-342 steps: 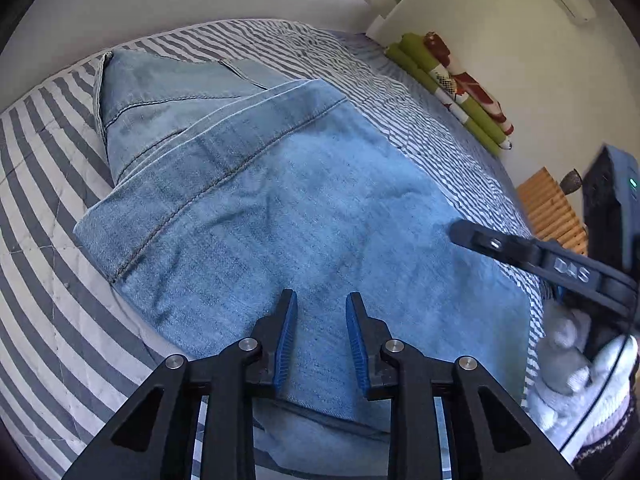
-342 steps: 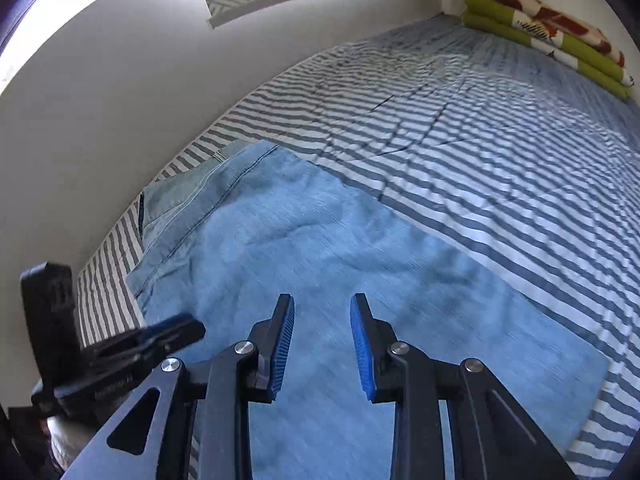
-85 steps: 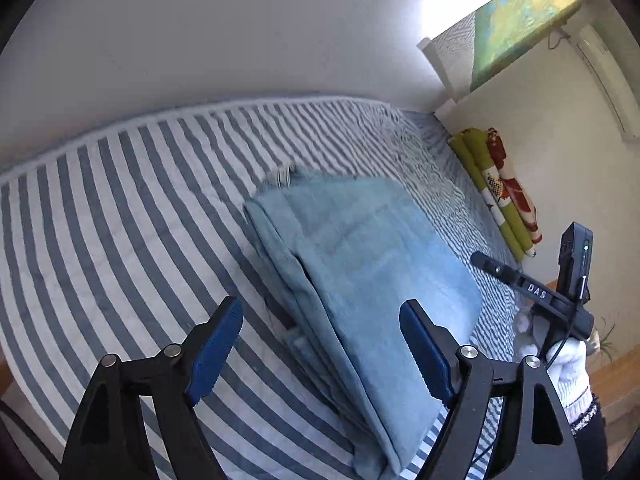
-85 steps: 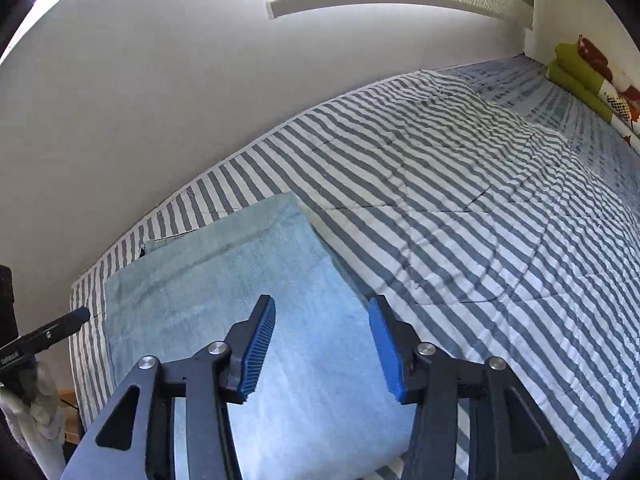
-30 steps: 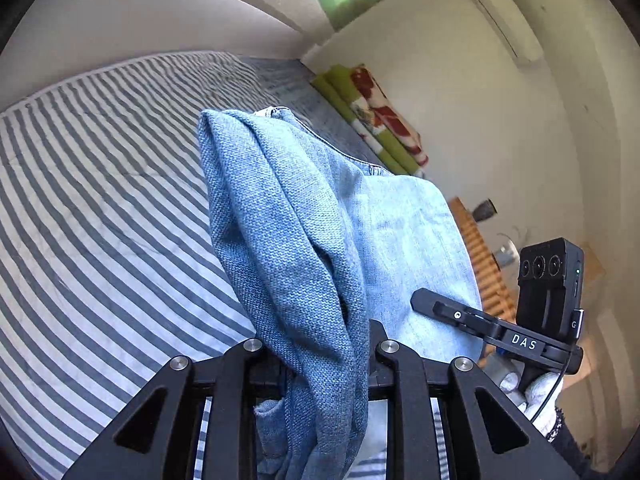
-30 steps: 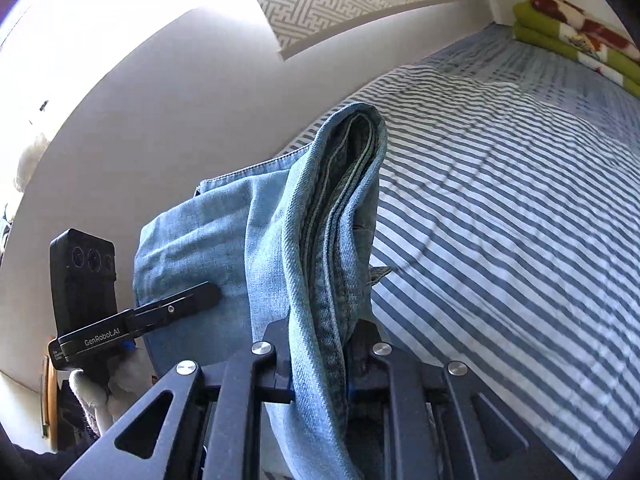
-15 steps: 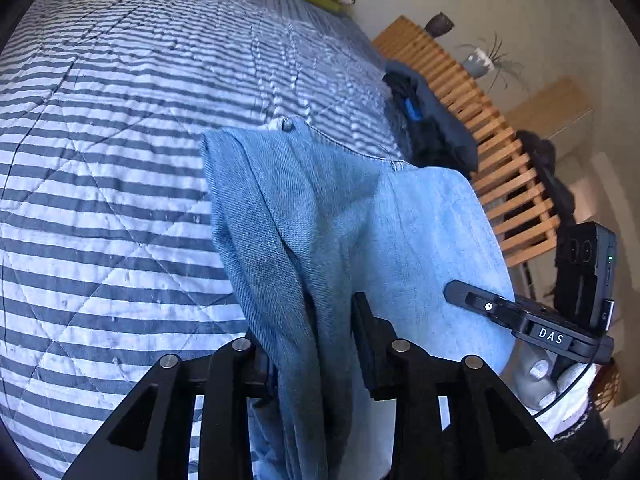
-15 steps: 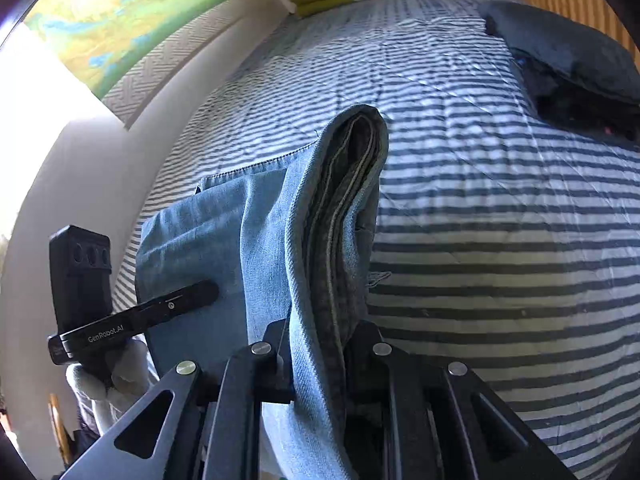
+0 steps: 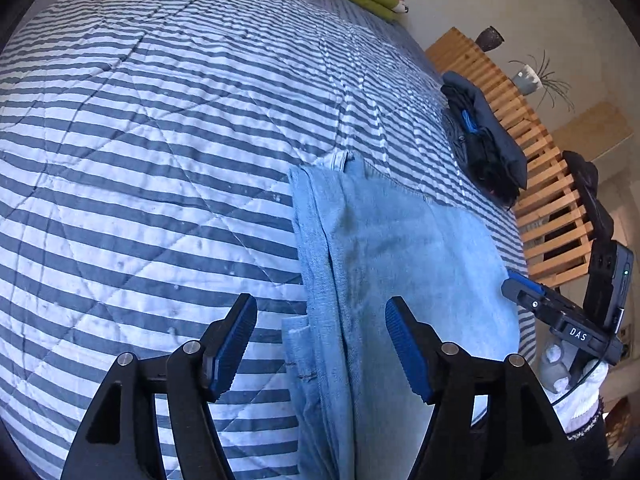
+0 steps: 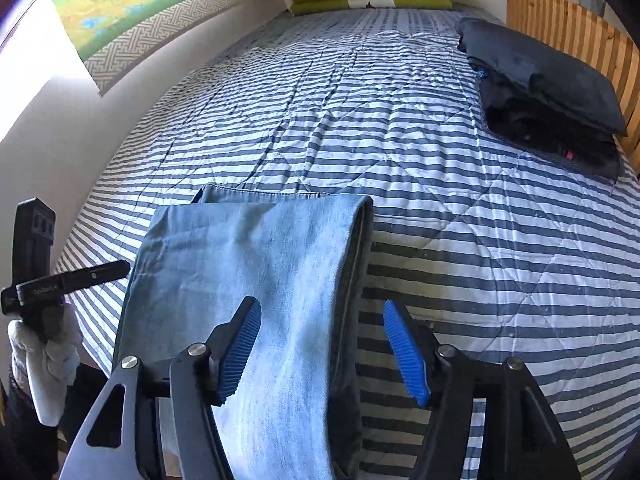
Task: Organize objects
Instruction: 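Lift the folded jeans off the bed with both tools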
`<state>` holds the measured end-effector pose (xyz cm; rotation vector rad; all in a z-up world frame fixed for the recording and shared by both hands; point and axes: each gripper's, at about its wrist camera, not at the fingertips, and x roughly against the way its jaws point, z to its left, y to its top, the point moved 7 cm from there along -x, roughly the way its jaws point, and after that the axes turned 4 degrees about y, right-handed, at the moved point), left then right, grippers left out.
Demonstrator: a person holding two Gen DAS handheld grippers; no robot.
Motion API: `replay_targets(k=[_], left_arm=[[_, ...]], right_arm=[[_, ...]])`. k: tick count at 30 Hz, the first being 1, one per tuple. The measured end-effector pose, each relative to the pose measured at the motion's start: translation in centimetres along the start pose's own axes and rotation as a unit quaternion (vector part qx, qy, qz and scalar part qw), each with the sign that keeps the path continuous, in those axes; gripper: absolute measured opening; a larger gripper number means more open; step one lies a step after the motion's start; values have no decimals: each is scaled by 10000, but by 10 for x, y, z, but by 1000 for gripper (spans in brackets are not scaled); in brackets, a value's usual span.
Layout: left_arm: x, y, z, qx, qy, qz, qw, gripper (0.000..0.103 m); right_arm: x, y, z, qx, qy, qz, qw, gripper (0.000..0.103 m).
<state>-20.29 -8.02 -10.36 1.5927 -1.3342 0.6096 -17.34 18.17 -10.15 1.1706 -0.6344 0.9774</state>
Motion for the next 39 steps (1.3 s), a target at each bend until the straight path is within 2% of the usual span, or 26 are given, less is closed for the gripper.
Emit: replay_targets(k=[3,5,6,10,15,19,22,25,26,27,30,32,34,35,37,39], left_arm=[[-22,-5,-6,-53,105,74,9999,70],[-29,-8,-7,2,44,101,9999,70],[-32,-8,-6,38,-2,121,9999,71],[-41,-5,-2,102,-35,118,9999,73],[-53,-1,-6,14,-57,187,9998,78],[-60,1,-12,-130,-50,176,9997,78],[-64,2,-17,-197,-56,173,9996,78],[-66,1,-21,-238,-91,193,9995,72],[-67,1,-23,-249,-116,207,9994,67],[-67,0,-25,-267,-147,230,9993,62],[-70,0,-32,-316,-151,236,9991,57],[-70,0,-32,-281,-212,249,9991,52],[-70,-1,-32,-192,-273,259,9991,49],[-70,-1,-32,-178,-273,247,9992,47],[-70,-1,-34,-202,-232,215,9993,46],[-68,-1,-35,-191,-237,188,9994,40]], right_arm=[[-25,-7,3,78,49,238,9997,60],[-39,-15,-5,269,-306,343,9986,60],[-44,-19,-10,273,-286,329,9987,60],[-50,-24,-30,-531,303,475,9970,63],[-55,-21,-16,58,237,629,9977,65],[-65,-19,-22,-187,383,826,9957,72],[-69,-17,-28,-341,616,803,9943,76],[-68,-11,-28,-270,525,695,9958,80],[-69,-11,-28,-284,502,677,9960,82],[-70,-11,-26,-271,489,684,9961,83],[-73,-10,-24,-201,569,783,9951,82],[-74,-9,-22,-202,644,783,9946,78],[-75,-9,-17,-276,835,819,9928,65],[-74,-9,-13,-407,1006,846,9905,47],[-73,-9,-8,-380,858,810,9923,44],[-71,-10,-3,-354,858,752,9928,34]])
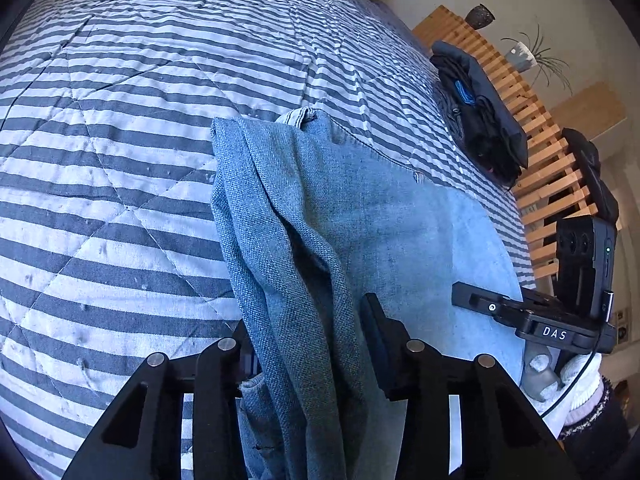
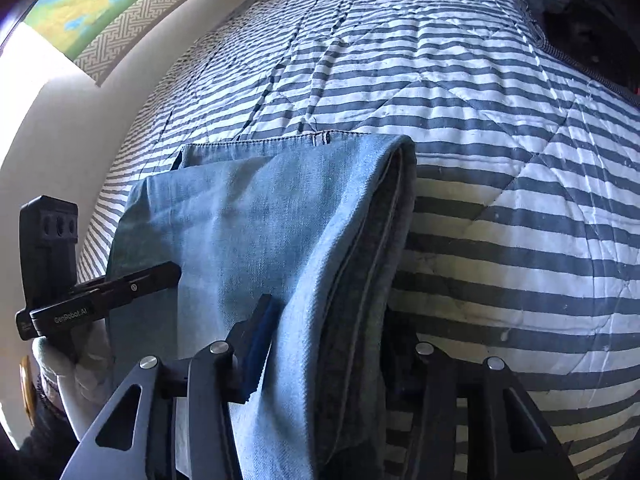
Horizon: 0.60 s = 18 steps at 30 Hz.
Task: Organize objects
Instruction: 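Lift the folded jeans off the bed with both tools, then carry the jeans with both tools toward the dark clothes stack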
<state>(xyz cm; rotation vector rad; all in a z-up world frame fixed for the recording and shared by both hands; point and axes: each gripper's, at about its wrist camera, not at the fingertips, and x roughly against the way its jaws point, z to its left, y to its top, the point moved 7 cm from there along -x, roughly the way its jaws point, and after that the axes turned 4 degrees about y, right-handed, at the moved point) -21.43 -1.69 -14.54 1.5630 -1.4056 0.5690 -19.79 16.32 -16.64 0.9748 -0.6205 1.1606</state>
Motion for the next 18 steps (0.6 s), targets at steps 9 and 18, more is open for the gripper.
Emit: replay_targets(k=[9,18], left_arm=[[32,1,-20,-32,-129,-203,9997,26],[69,26,-117,-857,-446,-365,9947,24]], right_arm=[[27,-6,12,-225,125,-549,9982,20],[108,-5,6,-364,299,-1205,9916,18]])
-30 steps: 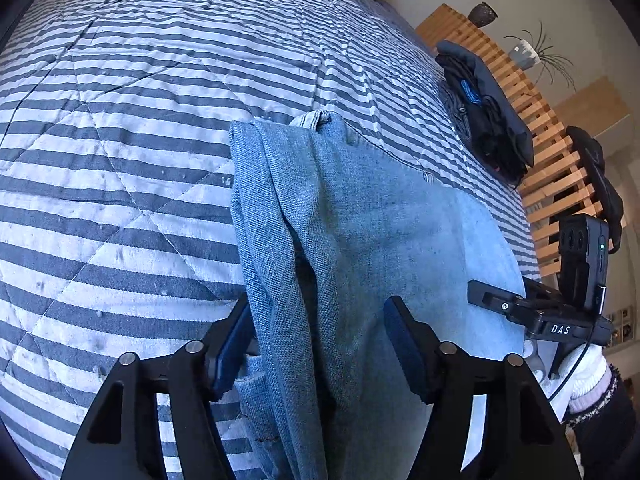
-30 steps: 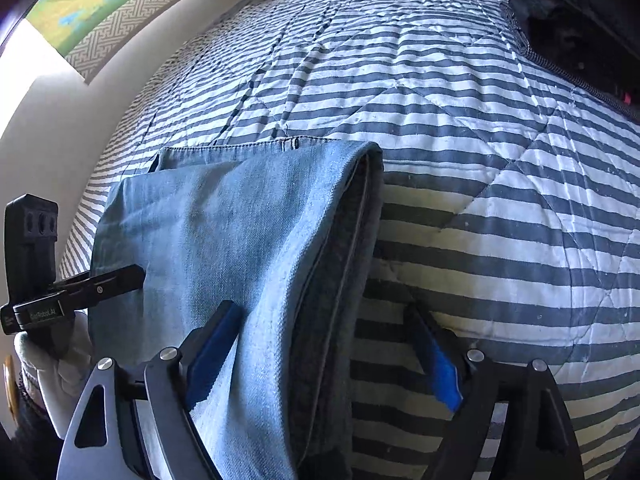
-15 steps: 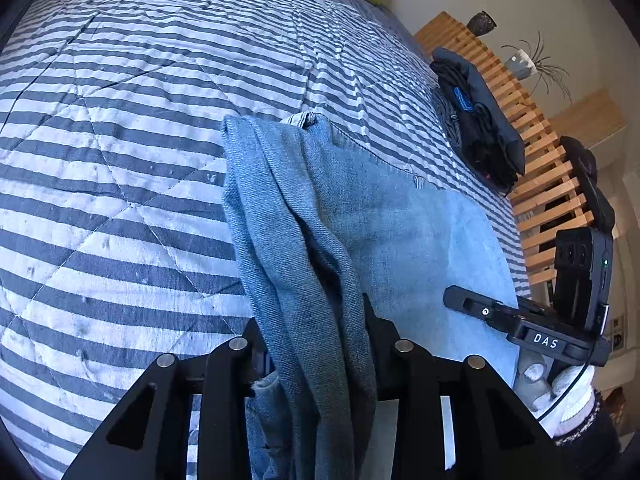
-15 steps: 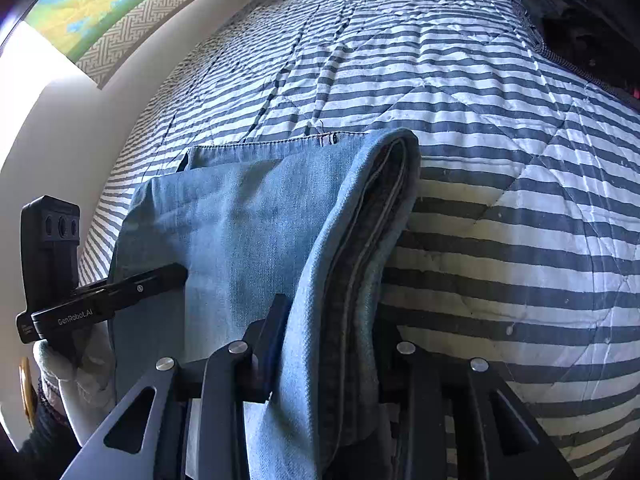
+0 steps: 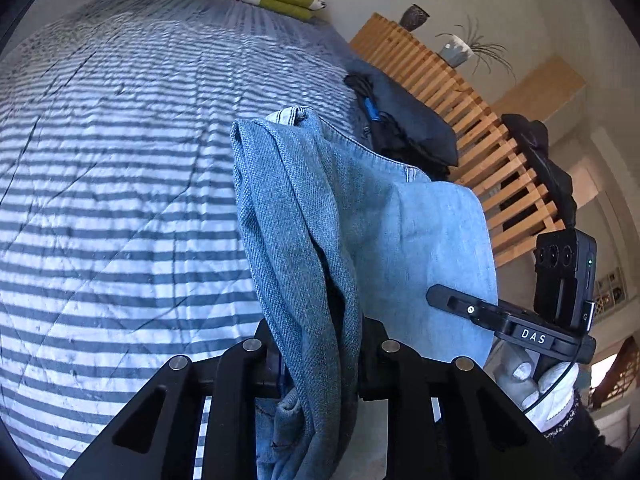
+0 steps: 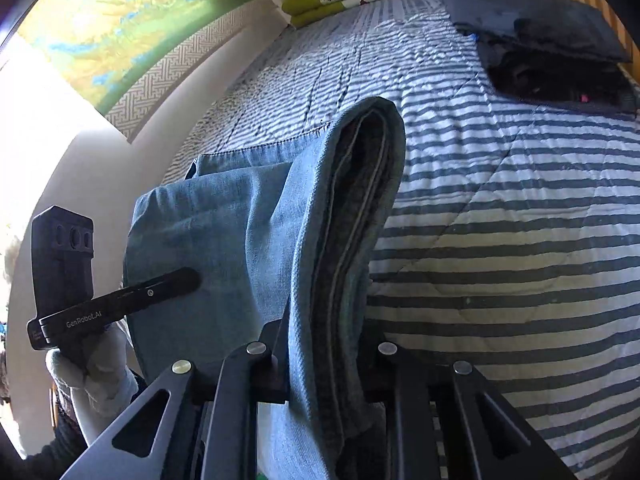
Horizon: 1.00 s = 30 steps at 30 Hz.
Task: Organize objects
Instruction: 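Carry the jeans with both tools toward the dark clothes stack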
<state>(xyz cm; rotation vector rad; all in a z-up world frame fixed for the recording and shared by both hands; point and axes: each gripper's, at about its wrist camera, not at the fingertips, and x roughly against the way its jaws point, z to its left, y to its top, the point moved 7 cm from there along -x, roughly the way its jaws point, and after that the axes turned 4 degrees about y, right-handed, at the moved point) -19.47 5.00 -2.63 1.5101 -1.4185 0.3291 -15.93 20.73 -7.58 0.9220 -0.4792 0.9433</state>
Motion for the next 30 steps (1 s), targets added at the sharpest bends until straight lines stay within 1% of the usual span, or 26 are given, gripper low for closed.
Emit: replay_targets(k=[3,6,8,11,14,18,20,22,23,27,28,29,30], left_arm=[[-8,24,-46,-280,-229,0,9993,24],[-22,62,-92,-551,-420,-19,9976,24],[-32,93,-123,-717,-536,-61,9960,23],[-47,146,-169,-1013,-582,-168,9930,23],[-61,201,-207,-1250,-603,-266,9900,23],[-86,277,-244,-1367,-667,-374,9877,23],[-104,310,-255,-1414,-639,-407,9870,23],[-128,339,-259,-1425,-550,-406,9874,23],[-142,350,-259,-1411,-503,-374,9880,23],[-205,381,-243,-1227,-289,-105,9920,23],[-221,386,-238,-1176,-271,-31,9927,23],[-245,400,-235,-1127,-215,24,9934,23],[-265,400,-225,-1074,-168,72,9941,23]], right_arm=[[45,22,-14,18,-148,-334,9993,18],[86,49,-29,79,-395,-641,9971,18],[112,75,-41,129,-600,-888,9942,18],[145,118,-60,165,-874,-1212,9886,18],[171,166,-75,183,-1045,-1447,9838,18],[198,233,-102,143,-1146,-1730,9781,18],[202,266,-119,74,-1180,-1819,9762,18],[201,291,-140,-26,-1243,-1885,9742,18],[194,305,-153,-55,-1303,-1859,9739,18],[154,339,-196,-212,-1403,-1588,9771,18],[142,345,-208,-246,-1431,-1508,9779,18],[129,350,-220,-287,-1463,-1449,9781,18],[118,353,-230,-320,-1501,-1396,9782,18]])
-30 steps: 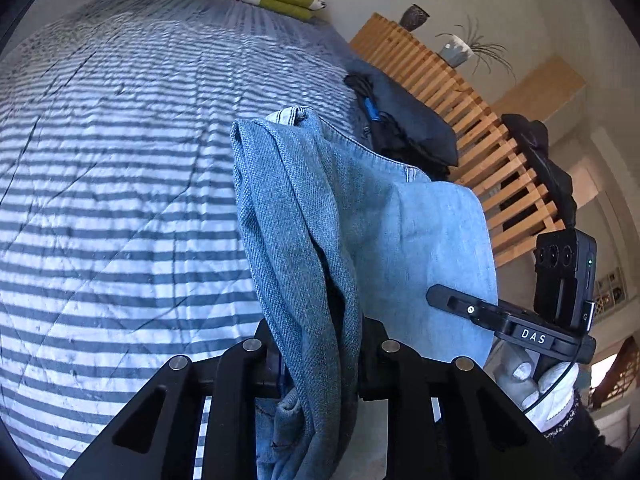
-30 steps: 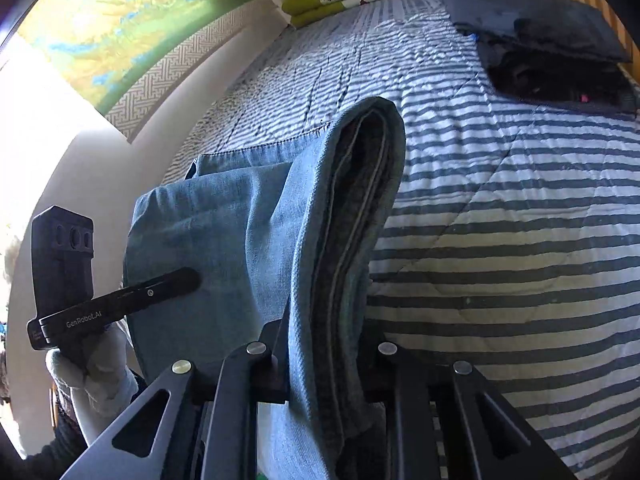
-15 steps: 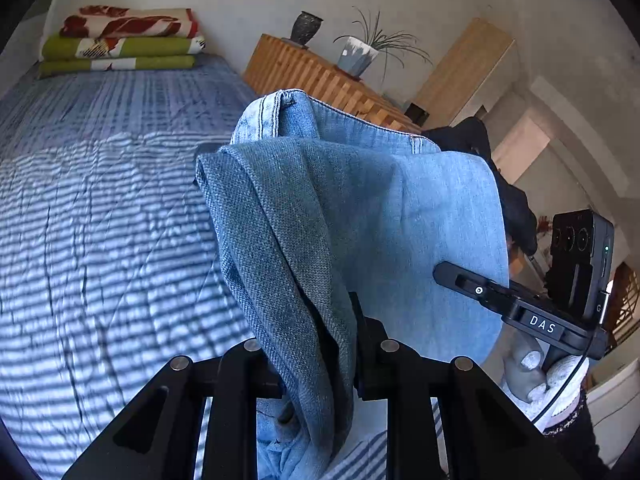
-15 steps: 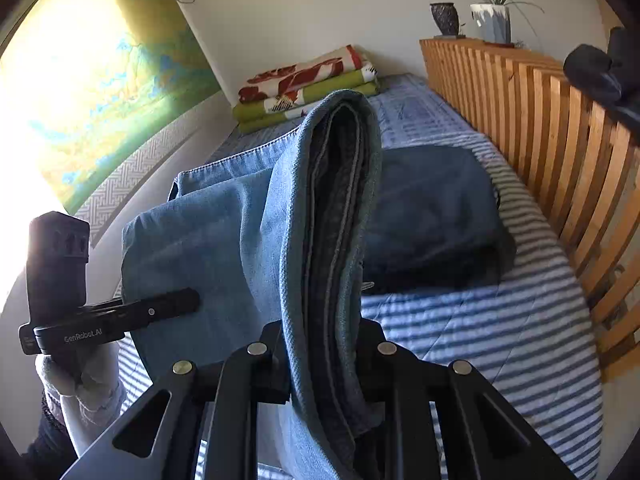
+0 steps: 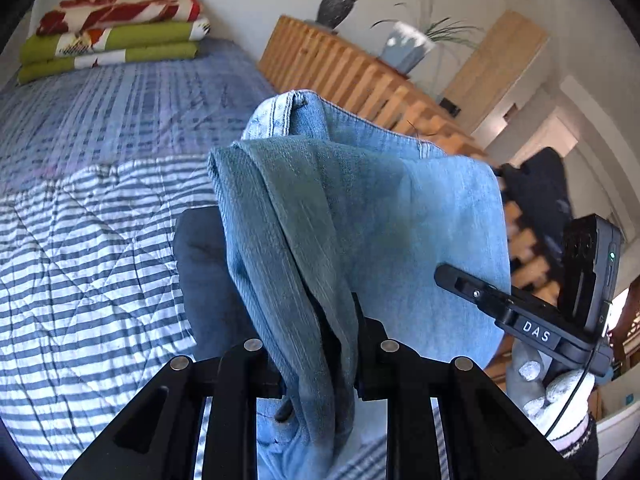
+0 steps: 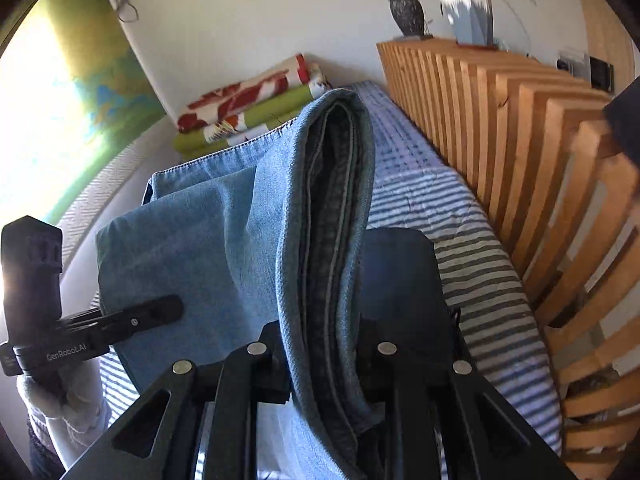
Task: Organize objects
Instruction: 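Carry the jeans with both tools toward the dark clothes stack, then lower the jeans onto the dark clothes stack and open both tools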
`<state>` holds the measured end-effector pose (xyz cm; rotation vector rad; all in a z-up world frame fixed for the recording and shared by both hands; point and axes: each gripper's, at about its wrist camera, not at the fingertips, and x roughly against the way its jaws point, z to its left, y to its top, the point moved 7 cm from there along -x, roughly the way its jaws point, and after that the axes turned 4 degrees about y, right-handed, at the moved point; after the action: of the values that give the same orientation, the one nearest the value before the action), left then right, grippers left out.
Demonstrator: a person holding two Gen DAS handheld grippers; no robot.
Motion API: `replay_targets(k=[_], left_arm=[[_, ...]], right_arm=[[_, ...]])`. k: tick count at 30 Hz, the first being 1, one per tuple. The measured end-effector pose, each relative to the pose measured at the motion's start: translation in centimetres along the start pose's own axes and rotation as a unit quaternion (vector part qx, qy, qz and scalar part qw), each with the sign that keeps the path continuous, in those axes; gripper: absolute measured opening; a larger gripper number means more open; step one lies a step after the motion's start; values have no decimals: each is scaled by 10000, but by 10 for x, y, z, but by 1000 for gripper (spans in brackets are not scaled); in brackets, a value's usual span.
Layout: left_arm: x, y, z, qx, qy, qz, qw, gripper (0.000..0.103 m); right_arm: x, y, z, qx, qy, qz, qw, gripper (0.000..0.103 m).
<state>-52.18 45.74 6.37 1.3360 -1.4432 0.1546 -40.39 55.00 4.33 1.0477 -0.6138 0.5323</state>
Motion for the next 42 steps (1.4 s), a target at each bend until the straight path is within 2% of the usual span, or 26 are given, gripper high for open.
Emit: replay_targets(k=[2,4,5,7,8,11,13,15,17,19,21,22,23,25,27,30,32,34,35,38,40,42], left_arm=[[-29,-3,12,-23,67,102,9999,27],[-51,-7,29,73,396,180,9990,40],[-60,-3,38,145,670,163,9975,50],[-60,2,51,196,1049,-46,9943,54],[-55,5,55,243,1144,-128,9931,57],[-25,10,65,387,1162,-574,9908,56],[-6,3,52,160,900,-717,9932,56],[0,-8,34,-191,751,-773,9940,56],[-6,-18,14,-365,555,-719,9952,56],[-22,-23,-2,-379,403,-553,9969,56],[-42,-26,-8,-365,572,-478,9965,56],[-50,-29,-12,-404,788,-404,9953,56],[-63,-31,-5,-370,932,-285,9946,56],[-84,-43,-5,-141,821,-43,9965,47],[-89,-47,-4,-8,626,-138,9979,45],[-86,-51,-10,-69,636,-214,9977,45],[-76,-53,-8,-37,700,-220,9973,45],[-59,-56,2,-11,950,-284,9951,46],[-52,-59,4,0,919,-289,9954,46],[-27,-74,3,-117,767,-288,9966,46],[-16,-94,-2,-284,760,-201,9965,49],[-12,-119,-8,-443,785,2,9959,52]], right_arm=[[-28,-2,-17,-26,-185,93,9998,18],[-50,-7,-33,58,-546,182,9983,23],[-59,-8,-40,213,-889,261,9955,32],[-63,-10,-46,332,-1452,281,9884,43],[-60,-7,-49,319,-1603,223,9863,44],[-38,3,-50,312,-1811,-187,9828,48],[-21,10,-42,470,-2097,-610,9747,48],[-7,4,-21,658,-1760,-826,9787,48],[-7,-2,-2,846,-1382,-834,9833,48],[-18,-8,8,902,-1258,-696,9855,48],[-35,-6,5,736,-1046,-503,9905,48],[-41,-7,2,629,-933,-415,9928,48],[-52,-7,-7,520,-1024,-349,9928,48],[-68,-12,-26,590,-1410,-310,9878,43],[-83,-24,-39,424,-1424,-150,9888,33],[-81,-24,-45,300,-1314,-281,9905,33],[-70,-25,-48,206,-1281,-311,9911,33],[-51,-28,-59,226,-1915,-394,9804,37],[-37,-31,-61,233,-2006,-488,9782,38],[2,-57,-48,132,-1631,-638,9845,38],[16,-86,-33,304,-1440,-534,9877,38],[22,-116,-23,535,-1594,-312,9853,38]])
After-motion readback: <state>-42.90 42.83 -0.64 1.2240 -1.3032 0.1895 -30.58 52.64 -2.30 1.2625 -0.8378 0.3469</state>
